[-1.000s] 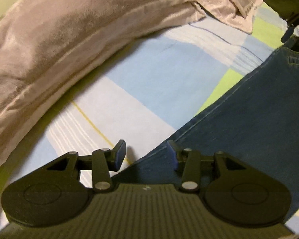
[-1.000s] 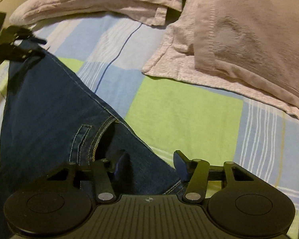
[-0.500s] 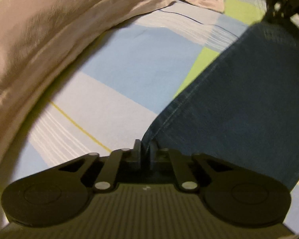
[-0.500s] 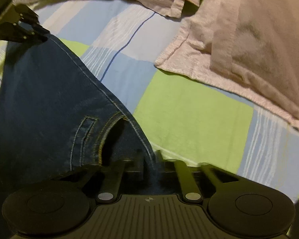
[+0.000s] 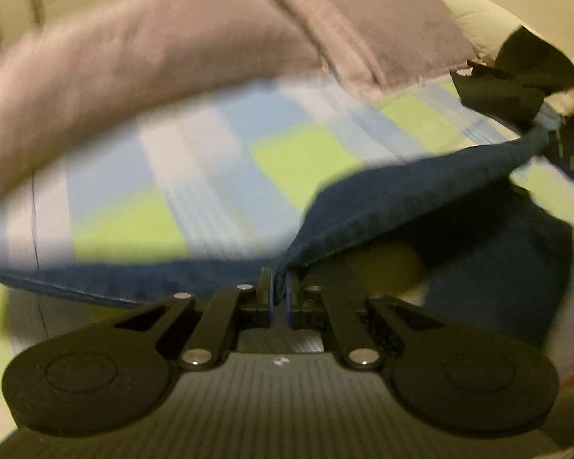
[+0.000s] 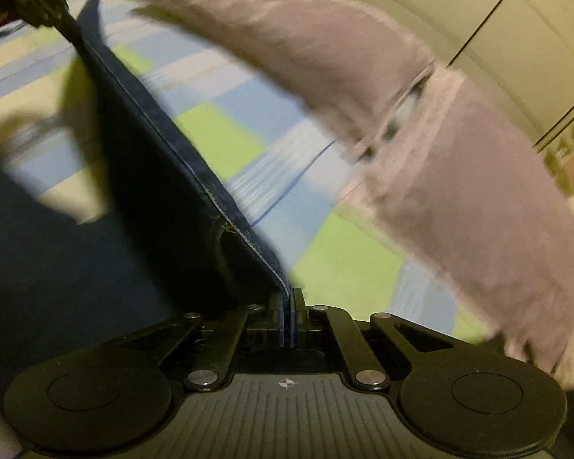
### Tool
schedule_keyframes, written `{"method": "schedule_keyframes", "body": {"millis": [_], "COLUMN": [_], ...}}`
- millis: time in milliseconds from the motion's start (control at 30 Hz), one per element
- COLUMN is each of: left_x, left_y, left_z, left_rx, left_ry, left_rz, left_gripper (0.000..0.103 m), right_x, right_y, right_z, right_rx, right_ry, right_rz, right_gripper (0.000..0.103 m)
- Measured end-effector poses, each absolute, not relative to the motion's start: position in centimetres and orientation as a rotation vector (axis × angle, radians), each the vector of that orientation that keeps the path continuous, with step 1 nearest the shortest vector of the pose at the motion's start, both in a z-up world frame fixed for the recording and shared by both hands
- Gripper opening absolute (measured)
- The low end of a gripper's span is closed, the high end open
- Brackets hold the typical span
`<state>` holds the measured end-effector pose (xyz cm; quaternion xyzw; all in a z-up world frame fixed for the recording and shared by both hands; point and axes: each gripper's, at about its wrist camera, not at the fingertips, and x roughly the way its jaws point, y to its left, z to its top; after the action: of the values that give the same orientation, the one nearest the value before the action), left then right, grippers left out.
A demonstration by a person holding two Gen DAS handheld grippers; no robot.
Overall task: Fold clothes
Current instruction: 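Lift the waistband with the right tool and fold it over the legs while the left holds the legs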
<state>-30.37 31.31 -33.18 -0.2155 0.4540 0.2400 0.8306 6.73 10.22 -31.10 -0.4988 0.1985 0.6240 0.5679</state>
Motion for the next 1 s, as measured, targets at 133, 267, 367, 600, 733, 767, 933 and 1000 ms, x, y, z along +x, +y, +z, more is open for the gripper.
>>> {"method": "schedule_keyframes", "body": {"millis": [133, 267, 367, 600, 733, 767, 933, 1000], "left_x": [-34.1, -37.1, -39.6, -44.5, -45.7, -46.0, -47.2, -47.7], "left_y": [26.1, 25.0, 25.2, 25.6, 25.1, 25.0, 24.7, 25.0], "left_z": [-36.6, -37.4, -37.7, -39.5, -40.6, -40.9, -42.7, -43.7], "left_rx": [-0.703, -0.904, -1.020, -1.242, -1.320, -1.339, -1.381, -1.392], "left_ry": [1.056, 0.960, 0.879, 0.681, 0.552, 0.524, 0.396, 0.371], "left_rz": [0.520, 0.587, 0.690, 1.054, 1.187, 1.209, 1.290, 1.311], "left_gripper": [0.008, 0.020, 0.022, 0.025, 0.027, 0.027, 0.027, 0.027], "right_x": [2.5, 0.7, 1.5, 8.3, 10.3, 10.7, 12.2, 13.0], "right_y": [3.9, 0.9, 0.1, -3.4, -5.8, -6.2, -7.7, -8.5], "right_z": [-34.6, -36.9, -36.1, -35.0, -37.3, -37.7, -39.2, -39.5], "right_rx": [-1.294, -1.288, -1.111, -0.110, 0.278, 0.307, 0.410, 0.448], "right_ry": [0.631, 0.715, 0.789, 1.218, 1.331, 1.333, 1.313, 1.293], "right_rz": [1.364, 1.150, 1.037, 0.758, 0.686, 0.688, 0.704, 0.709], "right_gripper": [0.007, 0.061, 0.062, 0.062, 0.062, 0.062, 0.062, 0.062]}}
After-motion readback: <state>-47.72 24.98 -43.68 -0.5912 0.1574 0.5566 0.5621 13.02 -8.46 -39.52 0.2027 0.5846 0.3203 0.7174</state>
